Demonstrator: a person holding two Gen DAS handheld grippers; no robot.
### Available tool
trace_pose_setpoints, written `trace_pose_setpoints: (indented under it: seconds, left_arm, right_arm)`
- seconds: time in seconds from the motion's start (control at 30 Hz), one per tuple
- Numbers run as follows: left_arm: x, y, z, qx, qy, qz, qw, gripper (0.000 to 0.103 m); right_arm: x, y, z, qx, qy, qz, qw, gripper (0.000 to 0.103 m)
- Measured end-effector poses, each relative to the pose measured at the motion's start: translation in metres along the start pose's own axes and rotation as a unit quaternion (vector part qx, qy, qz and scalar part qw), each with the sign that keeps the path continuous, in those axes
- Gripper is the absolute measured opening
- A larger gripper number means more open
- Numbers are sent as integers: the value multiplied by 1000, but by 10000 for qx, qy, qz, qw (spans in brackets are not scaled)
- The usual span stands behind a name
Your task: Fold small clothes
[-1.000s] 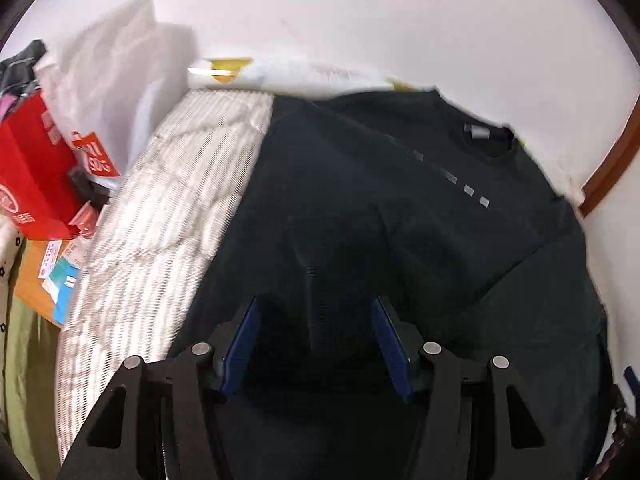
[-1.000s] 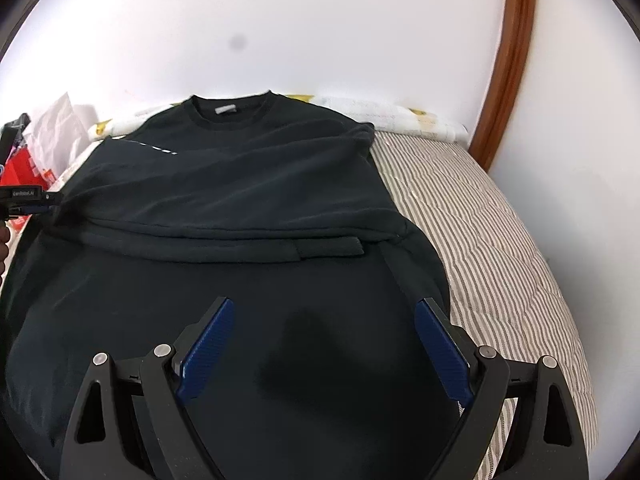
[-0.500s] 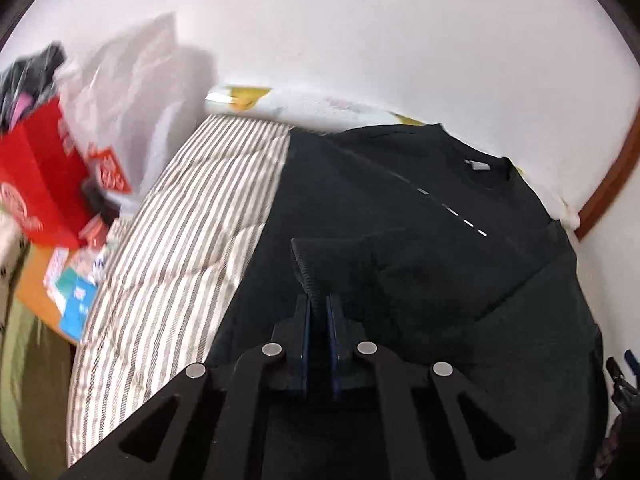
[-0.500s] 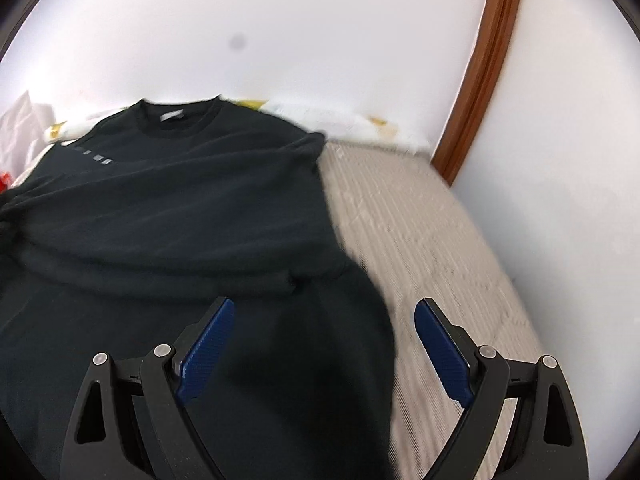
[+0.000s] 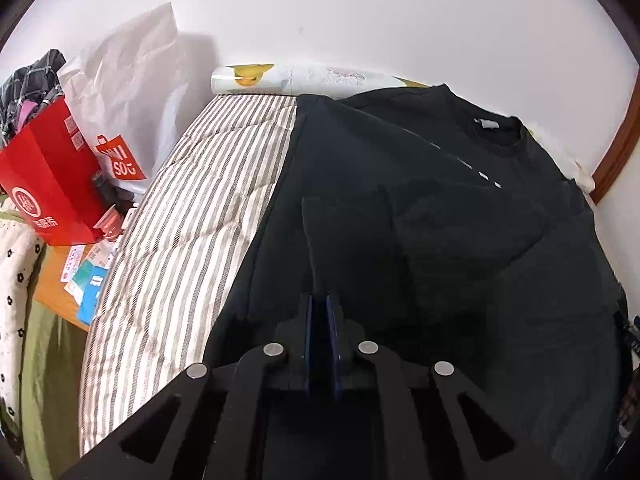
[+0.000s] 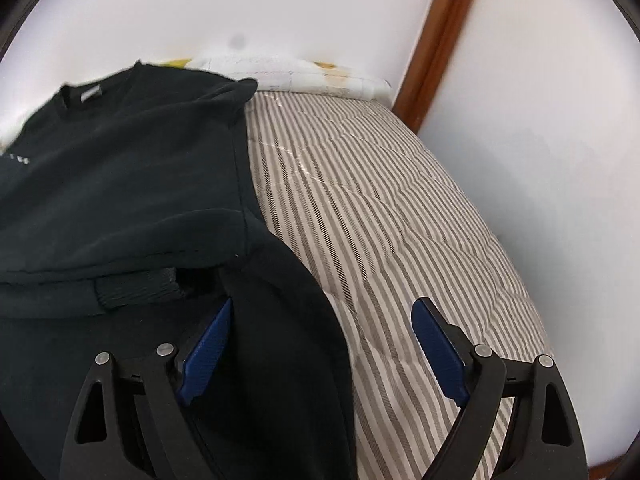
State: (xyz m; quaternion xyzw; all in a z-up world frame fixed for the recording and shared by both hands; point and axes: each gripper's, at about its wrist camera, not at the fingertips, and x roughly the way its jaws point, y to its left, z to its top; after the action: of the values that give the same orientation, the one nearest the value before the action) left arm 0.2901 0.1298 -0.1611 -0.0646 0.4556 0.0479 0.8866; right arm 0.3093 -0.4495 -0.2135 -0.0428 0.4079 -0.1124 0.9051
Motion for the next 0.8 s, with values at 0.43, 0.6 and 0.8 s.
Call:
trace_pose_setpoints:
  seconds: [0.43, 0.6, 0.8]
  left_arm:
    - [-71, -8, -41, -47, -470, -29, 9989, 9]
    - [-94, -8, -63, -78, -542, -38, 9985, 9]
    - [-115, -5, -96, -166, -388, -290, 9987, 9]
  right_arm:
    - [-87, -10, -29, 209, -593, 943, 9936, 87]
    - [-108, -17, -47, 266, -507, 1001, 9933, 87]
    - [-126, -25, -74, 63, -291, 1303, 9910, 80]
